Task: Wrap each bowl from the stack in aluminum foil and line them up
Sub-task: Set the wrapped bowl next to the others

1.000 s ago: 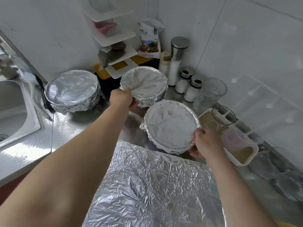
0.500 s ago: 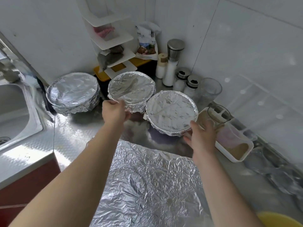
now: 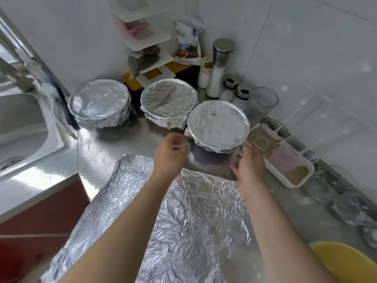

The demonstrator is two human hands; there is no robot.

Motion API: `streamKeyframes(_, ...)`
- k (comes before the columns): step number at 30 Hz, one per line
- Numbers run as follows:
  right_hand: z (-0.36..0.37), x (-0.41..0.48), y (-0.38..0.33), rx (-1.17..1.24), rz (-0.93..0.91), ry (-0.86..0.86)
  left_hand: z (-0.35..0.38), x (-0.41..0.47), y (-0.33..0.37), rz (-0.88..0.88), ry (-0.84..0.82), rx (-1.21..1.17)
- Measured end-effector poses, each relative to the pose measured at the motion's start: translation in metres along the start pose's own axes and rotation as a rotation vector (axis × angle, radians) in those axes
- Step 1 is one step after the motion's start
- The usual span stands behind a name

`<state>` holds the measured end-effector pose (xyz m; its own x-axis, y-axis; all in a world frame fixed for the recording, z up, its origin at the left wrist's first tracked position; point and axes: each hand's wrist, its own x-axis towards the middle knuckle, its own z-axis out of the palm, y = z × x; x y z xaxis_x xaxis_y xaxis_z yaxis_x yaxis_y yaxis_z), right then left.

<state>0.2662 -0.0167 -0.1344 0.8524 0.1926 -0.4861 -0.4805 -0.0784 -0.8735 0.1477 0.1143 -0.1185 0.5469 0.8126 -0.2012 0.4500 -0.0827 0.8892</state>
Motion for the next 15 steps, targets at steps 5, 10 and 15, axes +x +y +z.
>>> streamKeyframes(5,-0.013,-0.046,0.027,-0.511,-0.15,-0.141,-0.012,-0.075,-0.045,0.103,-0.204,0.484)
streamKeyframes(10,-0.024,-0.093,0.05,-1.143,-0.324,-0.402,-0.019,-0.149,-0.069,0.104,-0.342,0.828)
streamKeyframes(15,-0.036,-0.135,0.072,-1.513,-0.276,-0.617,-0.026,-0.2,-0.086,0.04,-0.417,0.946)
